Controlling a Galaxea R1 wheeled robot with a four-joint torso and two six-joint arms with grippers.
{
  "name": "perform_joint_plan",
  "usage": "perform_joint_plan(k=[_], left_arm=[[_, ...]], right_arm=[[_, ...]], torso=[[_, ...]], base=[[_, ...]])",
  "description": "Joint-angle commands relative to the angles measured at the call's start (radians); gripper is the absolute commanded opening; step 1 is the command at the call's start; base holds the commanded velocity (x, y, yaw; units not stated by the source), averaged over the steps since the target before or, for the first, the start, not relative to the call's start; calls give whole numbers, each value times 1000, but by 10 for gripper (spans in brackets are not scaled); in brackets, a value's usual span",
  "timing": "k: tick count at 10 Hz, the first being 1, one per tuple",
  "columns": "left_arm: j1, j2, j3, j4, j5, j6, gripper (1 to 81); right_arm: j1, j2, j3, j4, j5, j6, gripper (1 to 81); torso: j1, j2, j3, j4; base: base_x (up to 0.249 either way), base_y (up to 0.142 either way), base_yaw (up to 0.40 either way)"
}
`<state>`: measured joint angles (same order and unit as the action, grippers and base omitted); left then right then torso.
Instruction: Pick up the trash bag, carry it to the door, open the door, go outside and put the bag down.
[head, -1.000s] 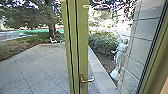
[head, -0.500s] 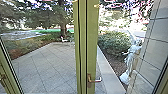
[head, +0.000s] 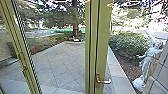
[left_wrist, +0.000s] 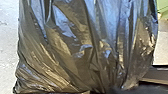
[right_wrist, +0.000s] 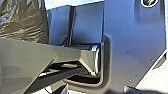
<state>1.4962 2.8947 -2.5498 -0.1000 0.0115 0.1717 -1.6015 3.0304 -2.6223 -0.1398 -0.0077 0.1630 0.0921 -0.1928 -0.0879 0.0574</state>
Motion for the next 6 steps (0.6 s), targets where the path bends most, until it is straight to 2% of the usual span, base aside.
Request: perform_joint_plan(k=[1, 3, 6], left_arm=[[-55, -9, 2, 16, 56, 6, 10], [-55, -9, 0, 19, 56, 6, 10], [-55, -8, -1, 20, 56, 5, 10]], right_arm=[[41, 18, 12, -11, -55, -7, 811], [41, 20, 12, -11, -55, -7, 811], [41, 21, 13, -12, -55, -7, 811]], torso=[[0, 0, 0, 0], [0, 0, 0, 0], [0, 0, 0, 0]], base=[[0, 0, 307], [0, 0, 286], [0, 0, 192]])
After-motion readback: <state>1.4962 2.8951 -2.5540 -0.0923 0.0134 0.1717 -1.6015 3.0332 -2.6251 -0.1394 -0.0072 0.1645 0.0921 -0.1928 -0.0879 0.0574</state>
